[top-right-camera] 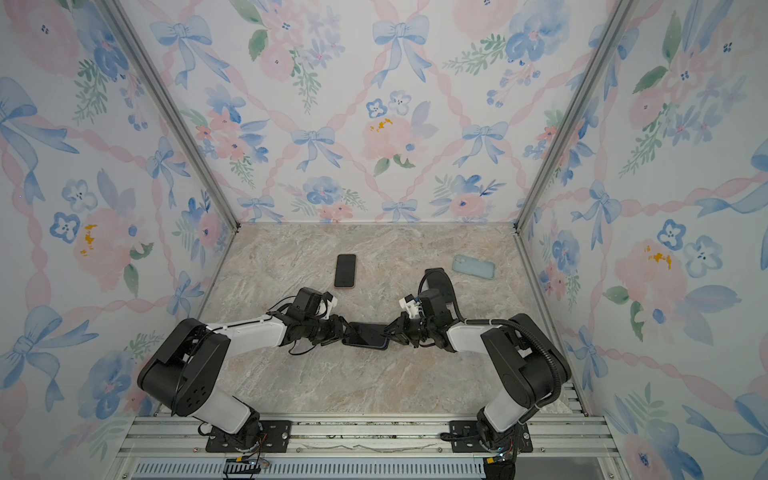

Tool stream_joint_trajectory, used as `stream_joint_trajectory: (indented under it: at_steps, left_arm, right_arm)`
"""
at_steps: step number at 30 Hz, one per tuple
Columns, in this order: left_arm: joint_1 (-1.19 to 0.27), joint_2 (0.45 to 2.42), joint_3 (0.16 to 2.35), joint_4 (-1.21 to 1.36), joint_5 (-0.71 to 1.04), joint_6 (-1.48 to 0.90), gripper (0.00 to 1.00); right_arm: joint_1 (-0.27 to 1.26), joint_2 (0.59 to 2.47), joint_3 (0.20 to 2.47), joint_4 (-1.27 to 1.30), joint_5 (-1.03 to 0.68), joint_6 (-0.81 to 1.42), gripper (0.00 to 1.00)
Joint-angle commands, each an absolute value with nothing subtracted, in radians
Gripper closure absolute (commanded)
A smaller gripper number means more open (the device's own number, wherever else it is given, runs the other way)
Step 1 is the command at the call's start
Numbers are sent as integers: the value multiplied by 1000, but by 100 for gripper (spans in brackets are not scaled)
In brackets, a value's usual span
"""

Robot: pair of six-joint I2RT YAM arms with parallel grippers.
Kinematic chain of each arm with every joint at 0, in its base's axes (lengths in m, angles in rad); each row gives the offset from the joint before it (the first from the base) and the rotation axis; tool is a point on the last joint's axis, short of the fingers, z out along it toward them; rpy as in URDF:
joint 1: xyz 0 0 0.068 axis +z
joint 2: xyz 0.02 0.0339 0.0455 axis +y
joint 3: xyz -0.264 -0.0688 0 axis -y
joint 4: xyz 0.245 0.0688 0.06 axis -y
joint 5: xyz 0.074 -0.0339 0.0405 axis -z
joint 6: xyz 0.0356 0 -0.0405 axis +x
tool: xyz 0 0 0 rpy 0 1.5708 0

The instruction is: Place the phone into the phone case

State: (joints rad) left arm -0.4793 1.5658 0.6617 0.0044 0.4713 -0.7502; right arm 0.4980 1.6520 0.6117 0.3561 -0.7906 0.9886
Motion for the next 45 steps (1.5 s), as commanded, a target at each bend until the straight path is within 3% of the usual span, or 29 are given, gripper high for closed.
stream_joint_trajectory:
  at_steps: [1,21,34,40,45]
  left_arm:
    - [-509,1564,646,0,534,-763,49]
    - [-464,1714,797,-12,523,-697,50]
    - [-575,1684,753,83,542,-793,52]
    - [-558,1647,708,78,535,-786,52]
    - [-523,1604,681,40,523,-755,52]
  right_arm:
    - [511,1742,616,158,-749,931,100]
    - [506,1809,667,68,-754,834,100]
    - [557,1861,709,118,-722,881,100]
    - [560,1818,709,99,-703,888,100]
    - [559,1741,718,24,-662,866,87]
